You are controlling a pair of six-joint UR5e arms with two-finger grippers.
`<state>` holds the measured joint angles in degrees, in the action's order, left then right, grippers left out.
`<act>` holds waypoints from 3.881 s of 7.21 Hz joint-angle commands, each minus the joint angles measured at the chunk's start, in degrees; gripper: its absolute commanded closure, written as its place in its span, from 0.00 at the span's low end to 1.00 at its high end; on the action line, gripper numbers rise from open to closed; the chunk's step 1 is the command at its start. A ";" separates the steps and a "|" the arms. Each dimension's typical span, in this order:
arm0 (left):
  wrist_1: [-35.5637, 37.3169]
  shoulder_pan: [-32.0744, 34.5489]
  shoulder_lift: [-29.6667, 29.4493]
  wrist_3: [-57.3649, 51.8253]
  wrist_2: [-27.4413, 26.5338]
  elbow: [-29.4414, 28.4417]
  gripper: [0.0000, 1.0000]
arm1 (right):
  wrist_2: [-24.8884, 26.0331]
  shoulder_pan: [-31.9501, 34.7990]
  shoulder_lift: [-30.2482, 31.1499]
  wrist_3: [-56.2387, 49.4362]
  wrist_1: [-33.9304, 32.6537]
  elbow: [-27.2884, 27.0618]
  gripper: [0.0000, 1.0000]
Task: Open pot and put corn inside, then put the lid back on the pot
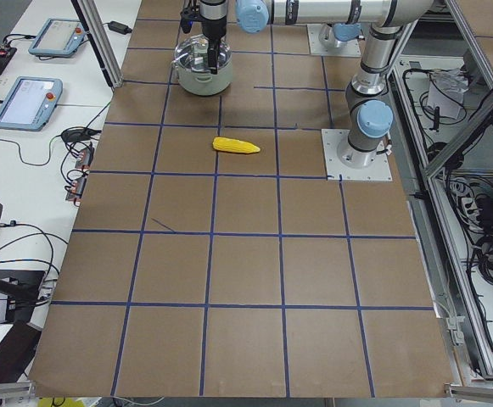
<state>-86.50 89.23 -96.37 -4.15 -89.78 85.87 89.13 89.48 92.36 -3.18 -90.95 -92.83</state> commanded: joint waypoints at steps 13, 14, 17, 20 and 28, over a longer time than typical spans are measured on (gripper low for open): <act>-1.39 -0.37 1.89 -0.16 -0.05 -0.26 0.00 | 2.28 16.94 -22.30 17.41 -18.99 9.60 0.01; -1.39 -0.29 1.89 -0.16 -0.13 -0.35 0.00 | 2.28 17.30 -23.79 19.16 -20.92 9.60 0.01; -1.39 -0.28 1.80 -0.16 -0.13 -0.35 0.00 | 3.86 17.92 -26.26 19.35 -23.56 9.69 0.01; -1.39 -0.28 2.06 -0.16 -0.13 0.00 0.00 | 5.61 19.40 -29.25 19.96 -23.84 13.20 0.01; -2.36 0.15 2.33 -0.24 -0.13 -0.44 0.00 | 5.27 19.41 -29.43 20.41 -23.48 13.38 0.58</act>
<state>-88.79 89.36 -94.16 -4.36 -89.89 85.34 94.58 108.90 62.94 17.30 -114.33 -79.53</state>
